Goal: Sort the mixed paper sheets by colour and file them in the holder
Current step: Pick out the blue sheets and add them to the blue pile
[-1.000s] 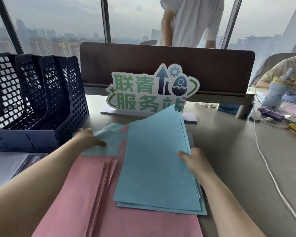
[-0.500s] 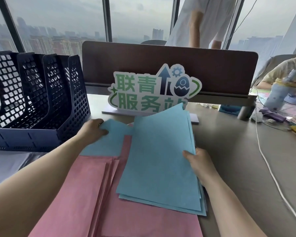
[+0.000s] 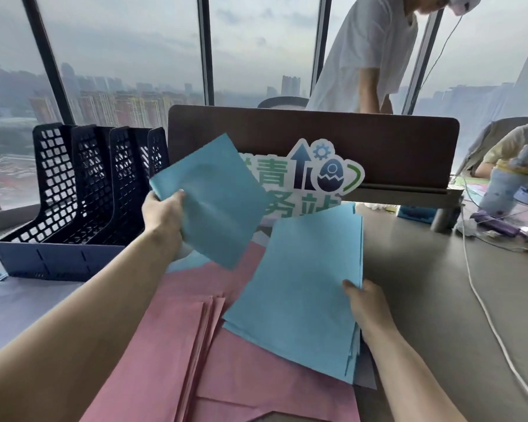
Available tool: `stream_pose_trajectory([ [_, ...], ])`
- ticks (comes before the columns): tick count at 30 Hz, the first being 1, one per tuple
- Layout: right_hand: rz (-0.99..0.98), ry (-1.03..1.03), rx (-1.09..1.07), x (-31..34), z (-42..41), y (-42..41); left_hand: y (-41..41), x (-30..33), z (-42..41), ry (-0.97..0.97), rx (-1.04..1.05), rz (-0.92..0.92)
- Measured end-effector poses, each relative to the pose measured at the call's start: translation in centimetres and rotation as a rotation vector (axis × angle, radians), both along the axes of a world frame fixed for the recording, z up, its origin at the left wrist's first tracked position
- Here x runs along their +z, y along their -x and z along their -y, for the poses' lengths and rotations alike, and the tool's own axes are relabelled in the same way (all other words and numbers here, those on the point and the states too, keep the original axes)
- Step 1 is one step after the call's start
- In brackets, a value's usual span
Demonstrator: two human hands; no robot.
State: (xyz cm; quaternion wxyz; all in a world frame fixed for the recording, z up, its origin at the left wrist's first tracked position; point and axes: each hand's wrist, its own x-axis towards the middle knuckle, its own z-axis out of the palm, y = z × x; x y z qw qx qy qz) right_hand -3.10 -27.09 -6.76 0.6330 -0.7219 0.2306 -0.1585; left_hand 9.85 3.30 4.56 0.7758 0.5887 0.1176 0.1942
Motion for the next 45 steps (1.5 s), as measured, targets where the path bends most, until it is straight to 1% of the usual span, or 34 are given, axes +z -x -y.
stream_pose_trajectory([
  [2, 0.005, -0.047, 0.009, 0.3, -0.3, 0.2, 0.6, -1.7, 0.9, 0.12, -0.022, -0.087],
  [5, 0.012, -0.13, 0.0, 0.4, -0.9, 0.3, 2.6, -5.1, 3.1, 0.159, -0.05, -0.179],
  [7, 0.031, -0.175, -0.008, 0.5, -1.2, 0.4, 4.3, -7.4, 5.0, 0.111, -0.053, -0.209],
  [10, 0.076, -0.214, -0.008, 0.6, -1.6, 0.5, 6.4, -9.4, 7.3, -0.031, -0.089, -0.262],
  [13, 0.104, -0.218, 0.012, 0.6, -1.9, 0.6, 7.2, -10.2, 8.9, -0.066, -0.179, -0.316],
  [16, 0.099, -0.161, 0.101, 0.5, -2.2, 0.6, 7.4, -10.7, 9.4, -0.101, -0.32, -0.382],
  [19, 0.048, -0.085, 0.098, 0.2, -1.9, 0.3, 7.3, -9.8, 8.7, -0.171, -0.337, -0.41],
  [20, 0.033, -0.075, 0.082, 0.1, -1.7, 0.2, 7.1, -9.5, 8.1, -0.222, -0.348, -0.416],
  [21, 0.023, -0.076, 0.065, 0.2, -1.5, 0.2, 6.7, -9.2, 7.3, -0.317, -0.371, -0.414],
  [24, -0.017, -0.049, 0.04, 0.5, -0.7, 0.1, 5.1, -8.8, 4.4, -0.693, -0.389, -0.364],
  [27, -0.035, 0.014, 0.041, 0.7, -0.5, 0.2, 2.7, -8.4, 1.7, -1.015, -0.242, -0.324],
  [28, -0.045, 0.026, 0.046, 0.7, -0.6, 0.1, 1.8, -8.4, 0.9, -1.108, -0.188, -0.338],
  [29, -0.056, 0.03, 0.05, 0.6, -0.7, 0.0, 0.8, -8.5, 0.3, -1.19, -0.16, -0.354],
  [31, -0.077, 0.039, 0.064, 0.4, -0.8, -0.2, -1.3, -9.2, -0.8, -1.292, -0.149, -0.413],
  [33, -0.084, 0.045, 0.08, 0.2, -0.8, -0.4, -3.1, -10.0, -1.2, -1.335, -0.17, -0.469],
  [37, -0.101, 0.046, 0.091, 0.4, -0.9, -0.5, -5.7, -10.1, -0.8, -1.325, -0.233, -0.537],
  [42, -0.115, 0.061, 0.098, 0.7, -1.0, -0.5, -6.9, -8.9, 0.1, -1.264, -0.327, -0.663],
  [45, -0.118, 0.072, 0.095, 0.8, -1.0, -0.4, -7.0, -9.0, 0.1, -1.31, -0.329, -0.677],
])
